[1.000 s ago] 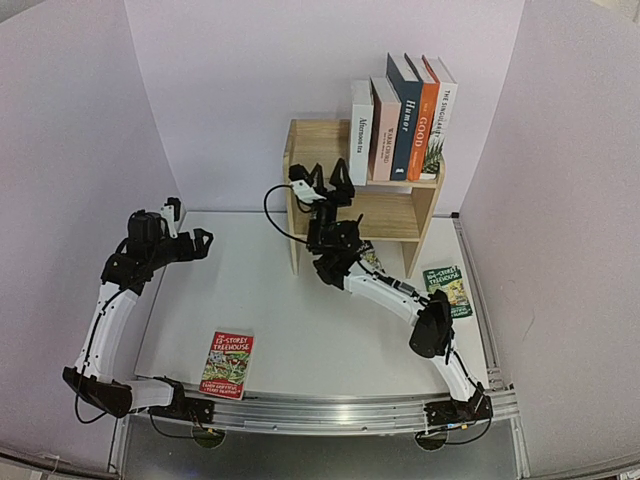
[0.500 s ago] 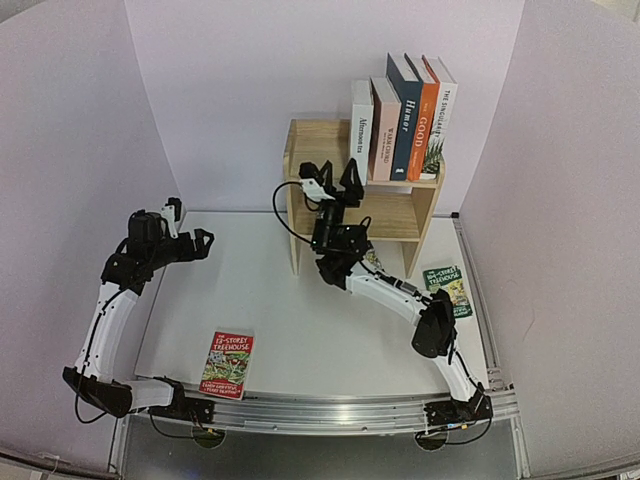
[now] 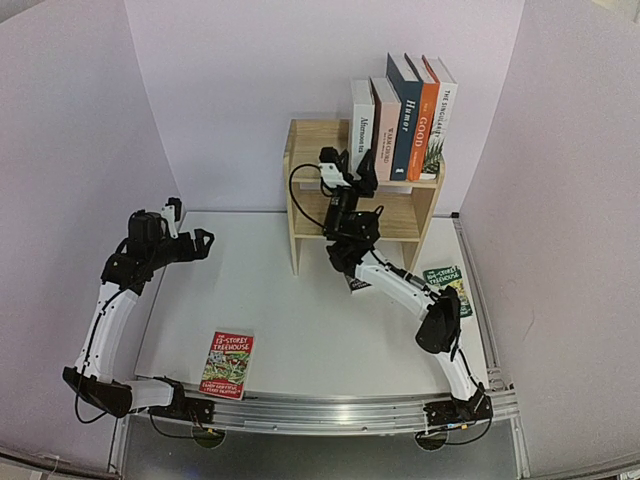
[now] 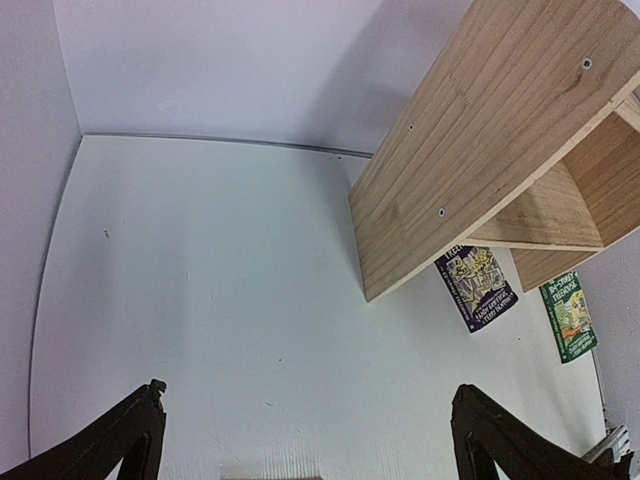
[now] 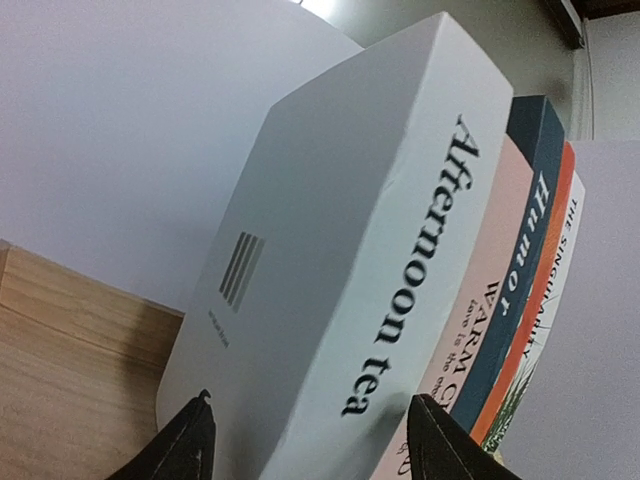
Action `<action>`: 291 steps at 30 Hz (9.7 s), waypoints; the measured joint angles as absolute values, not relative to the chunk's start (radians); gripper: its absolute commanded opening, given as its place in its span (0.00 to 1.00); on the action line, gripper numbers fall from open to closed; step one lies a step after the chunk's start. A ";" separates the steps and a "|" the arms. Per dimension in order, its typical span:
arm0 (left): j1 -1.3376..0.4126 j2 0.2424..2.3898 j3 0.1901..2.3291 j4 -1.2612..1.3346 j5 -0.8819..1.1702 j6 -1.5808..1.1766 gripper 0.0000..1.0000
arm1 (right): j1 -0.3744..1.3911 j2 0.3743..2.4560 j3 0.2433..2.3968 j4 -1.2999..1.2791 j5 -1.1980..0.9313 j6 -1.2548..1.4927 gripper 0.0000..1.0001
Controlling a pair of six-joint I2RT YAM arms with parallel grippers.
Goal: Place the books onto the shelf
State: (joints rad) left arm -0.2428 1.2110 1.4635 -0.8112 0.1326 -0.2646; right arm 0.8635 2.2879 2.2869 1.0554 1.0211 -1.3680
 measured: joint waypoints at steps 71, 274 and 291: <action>-0.442 1.549 0.929 -0.996 0.214 1.007 1.00 | 1.071 1.789 1.729 0.554 1.030 -0.989 0.97; -0.106 1.343 0.923 -0.369 0.531 0.105 1.00 | 0.551 1.896 1.718 -0.422 0.048 -1.127 0.79; -0.106 1.349 0.923 -0.403 0.540 0.131 1.00 | 0.526 1.867 1.726 -0.421 0.053 -0.985 0.59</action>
